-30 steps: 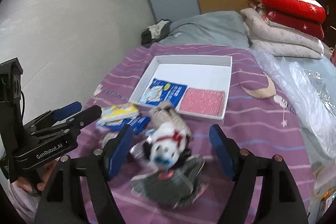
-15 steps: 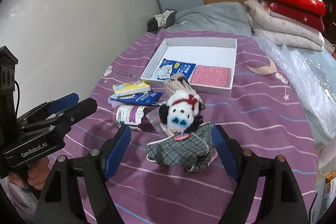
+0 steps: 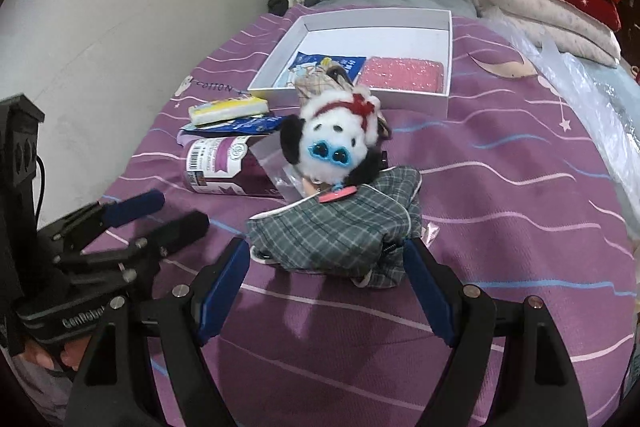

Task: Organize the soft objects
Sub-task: 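Move the right tool onto the green plaid cloth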

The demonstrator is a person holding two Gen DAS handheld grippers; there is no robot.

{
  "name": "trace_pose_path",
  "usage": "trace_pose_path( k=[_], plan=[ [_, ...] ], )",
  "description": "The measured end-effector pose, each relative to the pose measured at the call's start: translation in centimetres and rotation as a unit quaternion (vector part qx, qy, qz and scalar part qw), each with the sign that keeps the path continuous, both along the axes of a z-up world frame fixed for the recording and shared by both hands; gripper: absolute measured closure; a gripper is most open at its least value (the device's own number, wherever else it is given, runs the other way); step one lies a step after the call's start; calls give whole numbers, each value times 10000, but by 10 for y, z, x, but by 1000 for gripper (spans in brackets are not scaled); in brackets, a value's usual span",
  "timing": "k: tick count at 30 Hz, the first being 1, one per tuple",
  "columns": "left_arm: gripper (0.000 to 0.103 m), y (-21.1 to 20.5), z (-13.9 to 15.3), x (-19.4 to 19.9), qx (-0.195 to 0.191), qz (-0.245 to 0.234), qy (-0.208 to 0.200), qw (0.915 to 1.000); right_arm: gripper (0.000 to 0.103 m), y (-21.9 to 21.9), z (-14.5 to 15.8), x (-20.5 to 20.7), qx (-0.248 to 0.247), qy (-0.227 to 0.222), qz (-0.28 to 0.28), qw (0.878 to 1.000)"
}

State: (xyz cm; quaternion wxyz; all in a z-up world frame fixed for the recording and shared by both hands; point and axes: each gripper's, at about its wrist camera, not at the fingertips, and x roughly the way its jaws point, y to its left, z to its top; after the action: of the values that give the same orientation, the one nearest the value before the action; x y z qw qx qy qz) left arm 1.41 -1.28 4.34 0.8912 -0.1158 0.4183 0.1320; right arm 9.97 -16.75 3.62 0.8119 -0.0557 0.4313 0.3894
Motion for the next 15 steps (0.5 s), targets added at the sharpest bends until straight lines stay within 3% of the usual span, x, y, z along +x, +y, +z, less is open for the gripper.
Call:
trace_pose_path(
  k=[6, 11, 15],
  plan=[
    [32, 3, -29, 5, -169, 61, 389, 9991, 28, -2, -16, 6, 120, 192, -198, 9995],
    [32, -6, -34, 7, 149, 53, 538, 9984, 28, 2, -25, 7, -37, 179, -248, 9995],
    [30, -5, -38, 8, 147, 49, 597, 9981, 28, 5, -31, 8, -125, 248, -254, 9993]
  ],
)
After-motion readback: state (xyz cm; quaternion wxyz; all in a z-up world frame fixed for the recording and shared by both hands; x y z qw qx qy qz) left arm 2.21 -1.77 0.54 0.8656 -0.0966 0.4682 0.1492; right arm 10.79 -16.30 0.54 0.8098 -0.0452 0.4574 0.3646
